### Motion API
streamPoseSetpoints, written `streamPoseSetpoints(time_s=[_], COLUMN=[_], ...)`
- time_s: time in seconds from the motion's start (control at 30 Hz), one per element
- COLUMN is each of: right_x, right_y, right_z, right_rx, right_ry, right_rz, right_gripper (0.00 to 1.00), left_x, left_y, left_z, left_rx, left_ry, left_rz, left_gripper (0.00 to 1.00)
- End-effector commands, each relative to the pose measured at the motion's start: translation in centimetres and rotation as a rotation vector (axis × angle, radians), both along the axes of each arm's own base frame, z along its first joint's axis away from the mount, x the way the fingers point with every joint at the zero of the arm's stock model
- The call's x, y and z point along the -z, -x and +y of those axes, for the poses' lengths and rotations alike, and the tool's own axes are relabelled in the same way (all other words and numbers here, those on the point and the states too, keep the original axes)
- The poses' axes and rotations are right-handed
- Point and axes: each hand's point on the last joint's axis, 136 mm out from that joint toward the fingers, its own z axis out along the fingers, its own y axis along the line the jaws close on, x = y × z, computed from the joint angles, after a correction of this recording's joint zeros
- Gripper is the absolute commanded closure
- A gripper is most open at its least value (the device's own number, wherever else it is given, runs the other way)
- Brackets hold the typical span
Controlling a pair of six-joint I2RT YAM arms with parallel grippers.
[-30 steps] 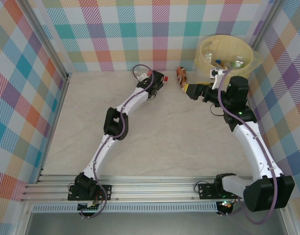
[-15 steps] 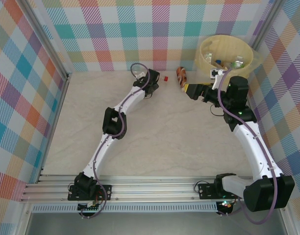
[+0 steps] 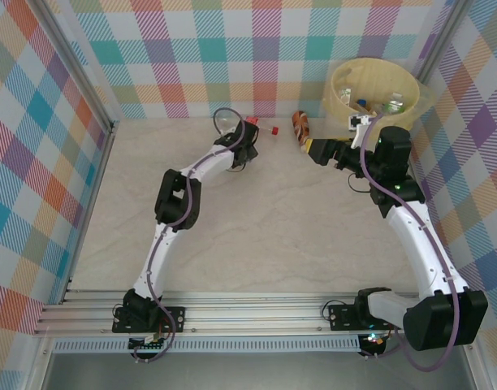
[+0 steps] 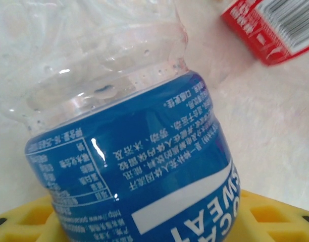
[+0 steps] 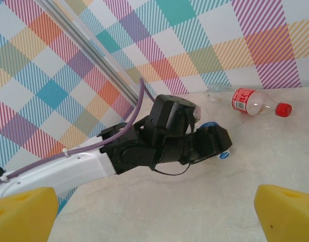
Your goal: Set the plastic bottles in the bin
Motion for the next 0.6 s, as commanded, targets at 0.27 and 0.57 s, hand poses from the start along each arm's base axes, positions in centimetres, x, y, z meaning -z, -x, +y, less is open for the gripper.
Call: streamPoseSetpoints(time_s=[0.27, 0.57], right_x=[4.9, 12.8], right_y=[-2.6, -2.8], right_z=[0.8, 2.5], right_rx=[0.087, 0.111], right_ry=[-0.058, -0.077], right_rz=[0.219, 0.550], right_gripper=[0.00, 0.00], left_x=[-3.9, -3.2], left_y=[10.4, 19.4], left_z=[-4.1, -7.6], left_rx=[0.446, 0.714], left_ry=[0.105, 0.064], left_rz=[-0.095, -0.095], left_gripper=[0.60, 0.63])
